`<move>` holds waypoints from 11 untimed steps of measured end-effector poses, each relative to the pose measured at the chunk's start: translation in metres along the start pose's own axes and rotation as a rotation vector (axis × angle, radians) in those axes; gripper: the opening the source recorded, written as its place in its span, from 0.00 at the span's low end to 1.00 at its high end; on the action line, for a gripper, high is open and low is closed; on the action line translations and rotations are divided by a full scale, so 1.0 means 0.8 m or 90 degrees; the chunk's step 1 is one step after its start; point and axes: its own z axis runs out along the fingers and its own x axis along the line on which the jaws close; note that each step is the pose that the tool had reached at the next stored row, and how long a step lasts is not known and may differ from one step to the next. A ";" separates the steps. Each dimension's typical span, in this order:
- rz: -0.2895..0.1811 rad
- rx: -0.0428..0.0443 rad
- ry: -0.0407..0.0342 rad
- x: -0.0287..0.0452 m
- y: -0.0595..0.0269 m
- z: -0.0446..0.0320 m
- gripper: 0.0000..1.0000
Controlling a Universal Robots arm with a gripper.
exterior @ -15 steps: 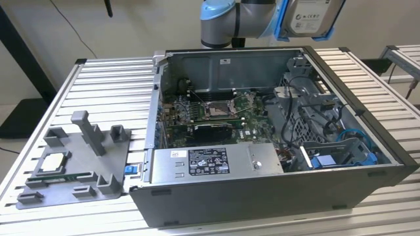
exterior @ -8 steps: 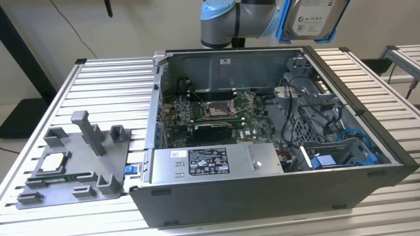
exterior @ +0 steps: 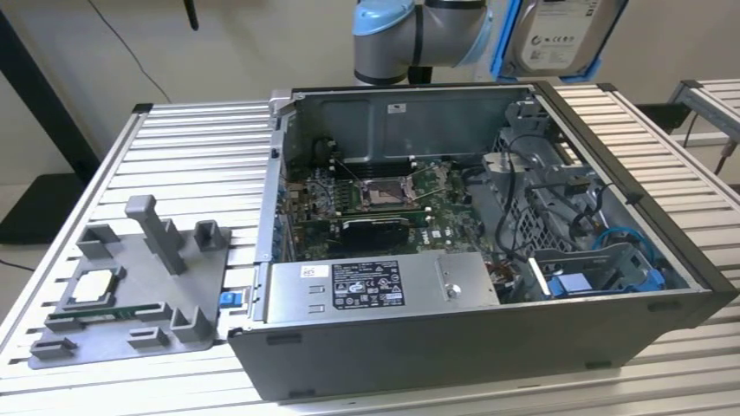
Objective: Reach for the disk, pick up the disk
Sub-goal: 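Pick up the disk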
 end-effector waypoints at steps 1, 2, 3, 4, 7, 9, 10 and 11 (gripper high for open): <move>0.000 0.0000 0.0000 0.0024 0.000 -0.0001 0.00; 0.000 0.0000 0.0000 0.0048 0.000 -0.0002 0.00; 0.000 0.0000 0.0000 0.0076 0.000 -0.0003 0.00; 0.000 0.0000 -0.0001 0.0105 0.000 -0.0003 0.00; 0.000 0.0000 0.0000 0.0204 0.000 -0.0004 0.00; 0.000 0.0000 0.0001 0.0264 0.000 -0.0005 0.00; 0.000 0.0000 0.0000 0.0294 0.000 -0.0005 0.00; 0.000 0.0000 -0.0001 0.0320 0.000 -0.0004 0.00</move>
